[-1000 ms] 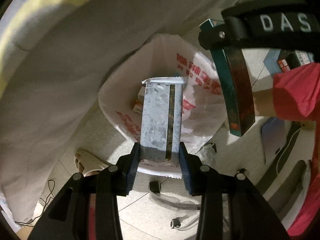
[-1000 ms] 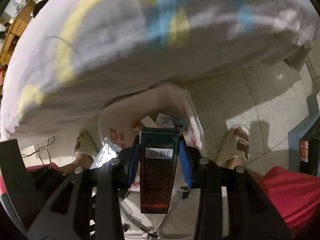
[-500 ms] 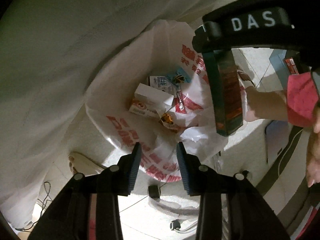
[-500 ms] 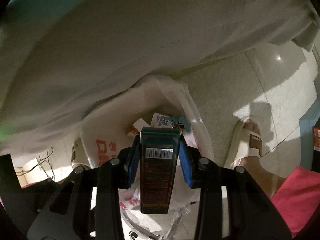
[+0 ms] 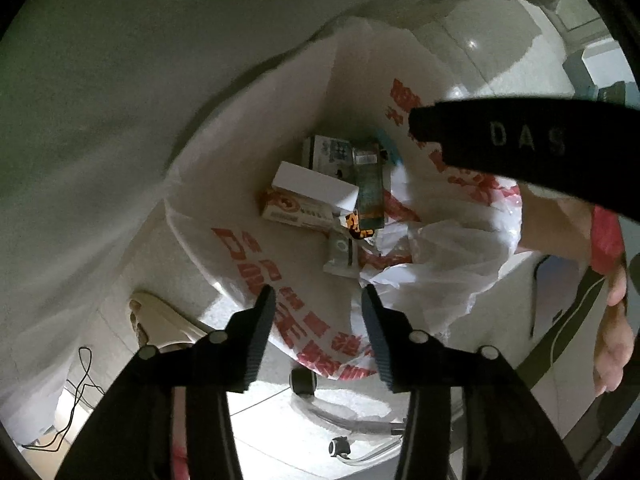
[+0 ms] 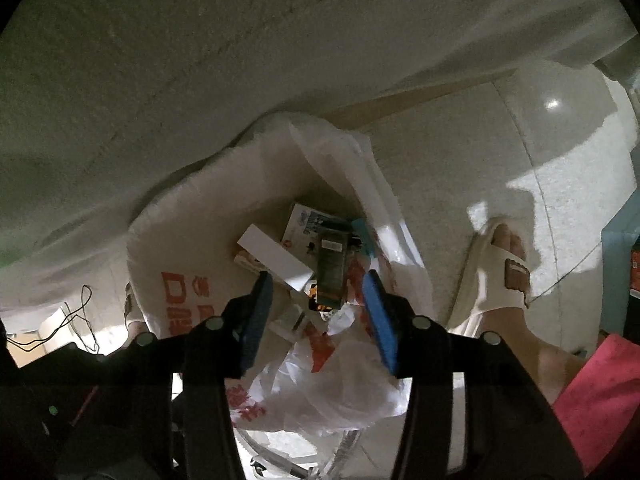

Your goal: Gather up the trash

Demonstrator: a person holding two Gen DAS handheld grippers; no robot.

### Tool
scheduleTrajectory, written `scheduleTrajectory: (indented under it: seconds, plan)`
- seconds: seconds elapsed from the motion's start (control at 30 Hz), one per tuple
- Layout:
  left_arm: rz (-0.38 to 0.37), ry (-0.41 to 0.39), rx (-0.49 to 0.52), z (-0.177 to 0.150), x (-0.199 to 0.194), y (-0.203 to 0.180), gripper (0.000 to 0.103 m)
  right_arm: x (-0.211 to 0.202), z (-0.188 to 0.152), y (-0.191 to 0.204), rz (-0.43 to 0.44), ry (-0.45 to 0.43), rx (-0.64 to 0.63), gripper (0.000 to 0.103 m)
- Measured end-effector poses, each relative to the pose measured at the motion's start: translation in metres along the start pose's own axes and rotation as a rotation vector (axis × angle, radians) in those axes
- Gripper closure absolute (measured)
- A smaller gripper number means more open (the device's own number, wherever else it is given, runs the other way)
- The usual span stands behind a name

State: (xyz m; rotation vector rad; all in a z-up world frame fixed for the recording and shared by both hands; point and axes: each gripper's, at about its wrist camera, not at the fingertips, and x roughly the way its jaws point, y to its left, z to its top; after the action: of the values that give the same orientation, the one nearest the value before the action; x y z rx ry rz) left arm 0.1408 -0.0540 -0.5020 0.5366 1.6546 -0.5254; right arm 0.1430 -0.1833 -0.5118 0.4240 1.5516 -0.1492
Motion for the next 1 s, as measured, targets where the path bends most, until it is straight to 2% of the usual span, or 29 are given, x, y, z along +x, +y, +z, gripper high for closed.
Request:
scheduleTrajectory:
  seconds: [0.07, 0.2, 0.27, 0.33, 0.5, 0.57, 0.63, 0.77, 0.83, 0.9, 1.0]
  plan:
    - [0.004, -0.011, -0.014, -0.002, -0.008, 0.002, 0.052, -0.006, -0.001, 0.001, -0.005, -0.007, -0.005, 0.051]
    - [0.013, -0.038, -0.048, -0.009, -0.025, 0.004, 0.045, -0.024, -0.008, 0.004, -0.020, -0.029, -0.028, 0.050]
    - [0.008, -0.056, -0.071, -0.014, -0.037, 0.005, 0.044, -0.036, -0.012, 0.005, -0.024, -0.044, -0.039, 0.043]
    - [0.015, -0.076, -0.095, -0.021, -0.051, 0.006, 0.037, -0.053, -0.017, 0.006, -0.027, -0.073, -0.049, 0.036]
    - [0.041, -0.146, -0.183, -0.043, -0.088, 0.008, 0.030, -0.097, -0.032, 0.009, -0.011, -0.139, -0.080, 0.025]
    - [0.053, -0.187, -0.225, -0.054, -0.106, 0.009, 0.029, -0.116, -0.040, 0.013, -0.020, -0.173, -0.114, 0.022]
    - [0.064, -0.220, -0.255, -0.060, -0.122, 0.011, 0.024, -0.140, -0.052, 0.019, -0.032, -0.221, -0.155, 0.017]
    - [0.073, -0.319, -0.340, -0.080, -0.163, 0.012, 0.023, -0.181, -0.072, 0.024, -0.038, -0.304, -0.197, 0.011]
    - [0.082, -0.351, -0.376, -0.088, -0.177, 0.012, 0.023, -0.205, -0.083, 0.021, -0.038, -0.351, -0.187, 0.010]
    - [0.084, -0.391, -0.419, -0.099, -0.194, 0.010, 0.023, -0.222, -0.089, 0.016, -0.003, -0.370, -0.175, 0.010]
    - [0.085, -0.447, -0.456, -0.114, -0.219, 0.005, 0.020, -0.248, -0.101, 0.013, -0.004, -0.403, -0.174, 0.010]
